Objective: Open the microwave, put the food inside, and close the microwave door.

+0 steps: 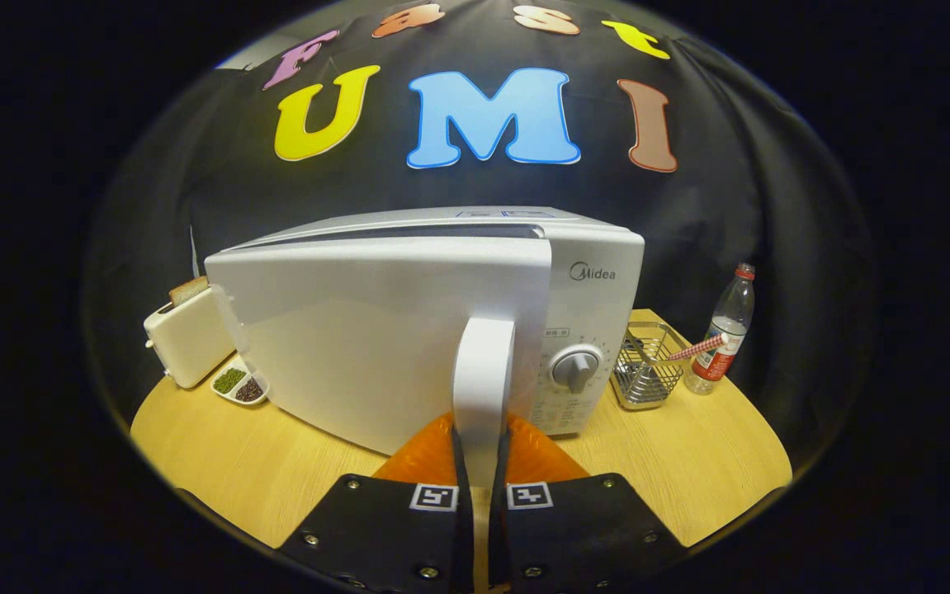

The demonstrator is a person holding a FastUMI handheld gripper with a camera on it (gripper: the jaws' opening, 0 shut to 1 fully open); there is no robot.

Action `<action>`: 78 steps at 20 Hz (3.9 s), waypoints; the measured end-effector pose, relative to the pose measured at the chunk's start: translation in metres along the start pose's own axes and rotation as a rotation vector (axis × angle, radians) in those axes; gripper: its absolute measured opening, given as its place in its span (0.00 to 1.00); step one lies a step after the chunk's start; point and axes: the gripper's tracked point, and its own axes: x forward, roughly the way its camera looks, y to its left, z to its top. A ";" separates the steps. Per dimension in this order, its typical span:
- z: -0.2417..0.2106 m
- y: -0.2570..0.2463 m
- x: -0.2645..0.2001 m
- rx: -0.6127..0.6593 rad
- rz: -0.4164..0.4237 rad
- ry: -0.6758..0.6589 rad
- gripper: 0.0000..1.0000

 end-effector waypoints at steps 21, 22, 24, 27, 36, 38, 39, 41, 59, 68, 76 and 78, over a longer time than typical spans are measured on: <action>-0.055 0.103 -0.121 -0.059 0.066 0.025 0.21; -0.058 0.109 -0.126 -0.058 0.067 0.023 0.21; -0.062 0.123 -0.134 -0.053 0.071 0.020 0.21; -0.067 0.146 -0.147 -0.064 0.084 0.018 0.21; -0.082 0.220 -0.173 -0.106 0.165 0.021 0.21; -0.085 0.235 -0.178 -0.114 0.171 0.020 0.21; -0.086 0.241 -0.178 -0.124 0.167 0.019 0.21; -0.088 0.252 -0.182 -0.138 0.160 0.021 0.21; -0.054 0.356 -0.287 -0.144 0.660 -0.117 0.92; 0.004 0.270 -0.299 -0.125 0.493 -0.283 0.98; -0.008 0.158 -0.255 -0.052 0.254 -0.214 0.97; -0.015 0.135 -0.243 -0.036 0.201 -0.180 0.98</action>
